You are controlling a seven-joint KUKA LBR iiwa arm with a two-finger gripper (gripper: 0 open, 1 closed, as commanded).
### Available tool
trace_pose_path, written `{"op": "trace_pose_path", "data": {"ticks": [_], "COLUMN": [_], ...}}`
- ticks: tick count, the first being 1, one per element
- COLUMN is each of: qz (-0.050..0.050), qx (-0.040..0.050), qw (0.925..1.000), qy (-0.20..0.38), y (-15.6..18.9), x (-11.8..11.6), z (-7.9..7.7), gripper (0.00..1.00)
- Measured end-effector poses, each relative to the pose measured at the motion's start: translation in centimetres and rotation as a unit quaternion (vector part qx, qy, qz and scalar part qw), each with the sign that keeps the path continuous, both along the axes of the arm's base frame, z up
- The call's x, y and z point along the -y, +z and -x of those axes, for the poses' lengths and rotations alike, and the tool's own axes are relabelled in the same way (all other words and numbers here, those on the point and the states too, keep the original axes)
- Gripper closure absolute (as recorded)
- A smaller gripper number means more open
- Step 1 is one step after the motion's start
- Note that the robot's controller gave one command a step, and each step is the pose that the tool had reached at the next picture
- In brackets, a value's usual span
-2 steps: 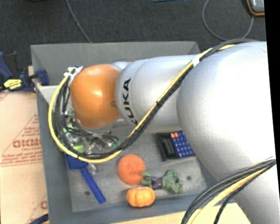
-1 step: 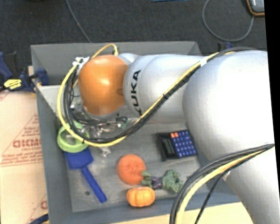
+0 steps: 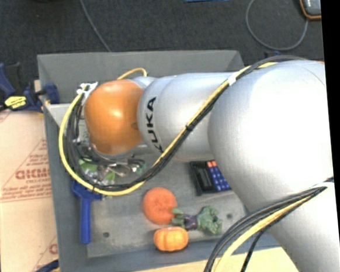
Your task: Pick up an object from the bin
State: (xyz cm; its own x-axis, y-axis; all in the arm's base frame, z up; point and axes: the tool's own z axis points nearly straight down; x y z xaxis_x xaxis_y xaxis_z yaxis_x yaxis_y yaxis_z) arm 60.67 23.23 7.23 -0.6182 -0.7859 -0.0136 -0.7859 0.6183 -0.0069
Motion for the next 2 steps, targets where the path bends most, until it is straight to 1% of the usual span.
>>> {"op": "trace_pose_path", "data": {"ticks": [1,2], "qz": [0.0,0.0], "qx": [-0.0001,-0.0012], "qw": [1.0,1.0], "qy": [0.0,-0.001], "y": [0.0,0.98], "x": [0.0,0.06], "z": [0.0,0.12], "gripper": [1.0,1.0]}}
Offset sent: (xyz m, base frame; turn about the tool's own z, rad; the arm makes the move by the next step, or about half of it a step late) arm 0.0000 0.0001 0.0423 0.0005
